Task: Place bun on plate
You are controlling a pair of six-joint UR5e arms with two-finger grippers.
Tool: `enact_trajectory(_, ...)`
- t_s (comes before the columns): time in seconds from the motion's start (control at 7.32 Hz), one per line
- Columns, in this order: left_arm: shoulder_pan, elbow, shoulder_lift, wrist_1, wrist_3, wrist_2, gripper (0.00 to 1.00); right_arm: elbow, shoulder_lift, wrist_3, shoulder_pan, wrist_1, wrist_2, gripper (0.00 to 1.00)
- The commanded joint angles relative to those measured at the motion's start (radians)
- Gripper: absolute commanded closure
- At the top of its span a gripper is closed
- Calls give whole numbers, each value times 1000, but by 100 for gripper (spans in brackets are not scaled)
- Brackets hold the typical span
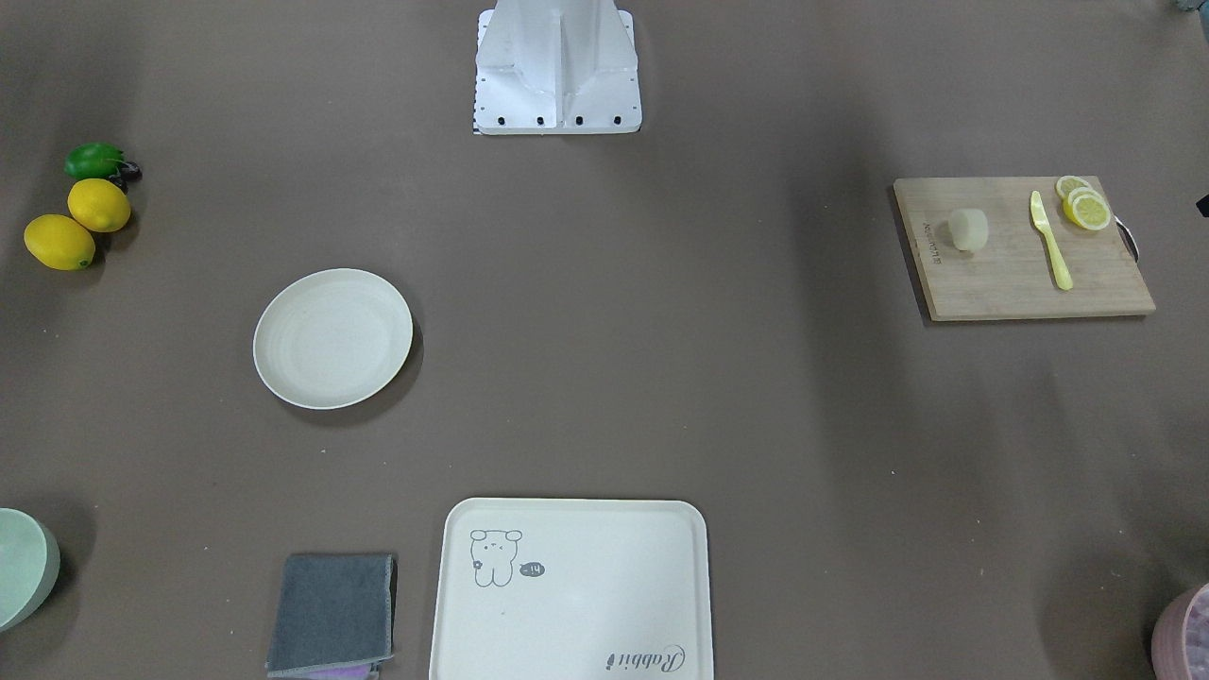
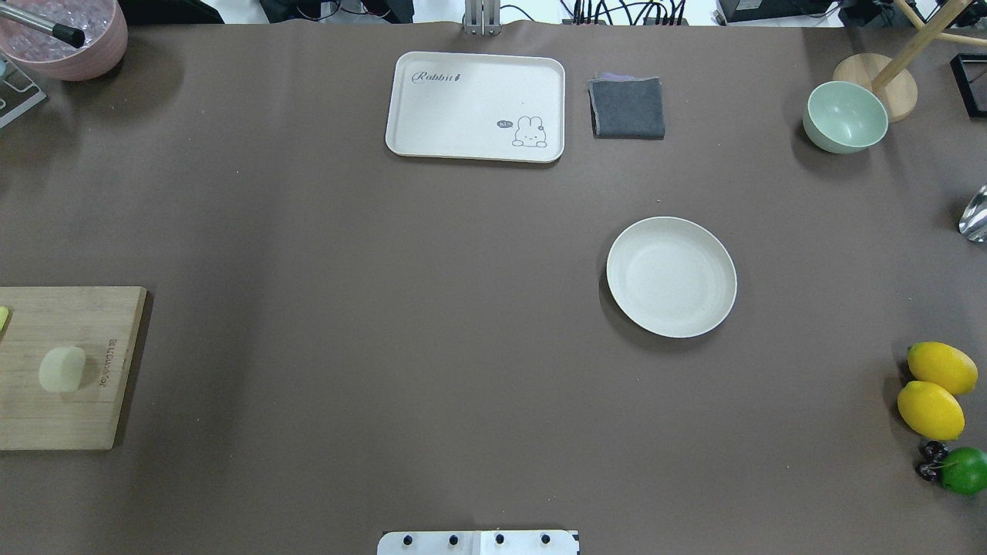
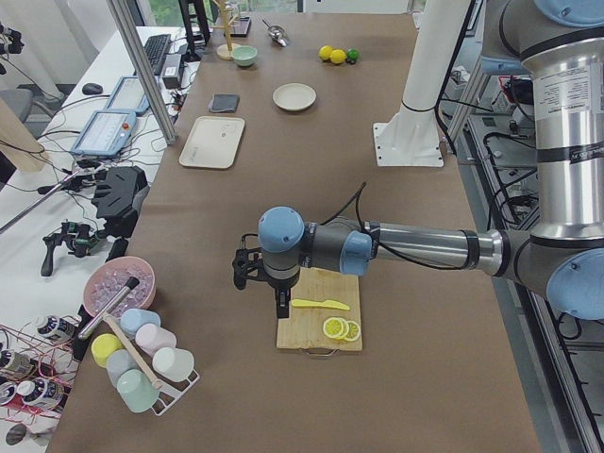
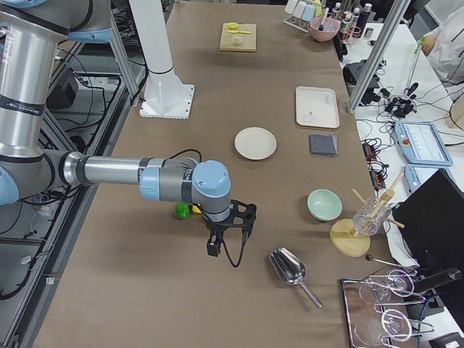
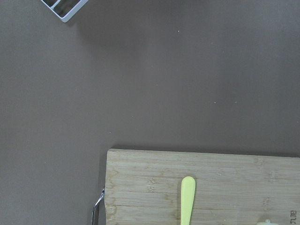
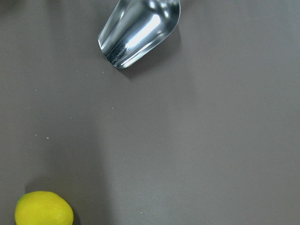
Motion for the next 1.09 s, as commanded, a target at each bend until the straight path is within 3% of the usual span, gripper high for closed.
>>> enact_trajectory(0.0,0,-2,0,0,0,0,3,3,0,-1,0,-2,5,0)
enact_trajectory(0.55,0,-3,-21,-3,3,0,2,20,2,3,0,0,34,0)
enact_trajectory(0.82,-1,1,-119,-12,2,6,3,84,47,14,5,11,50,0)
enact_trajectory(0.96,0,9,-147,-38,2,0,3,69,67,14,5,43,50,0)
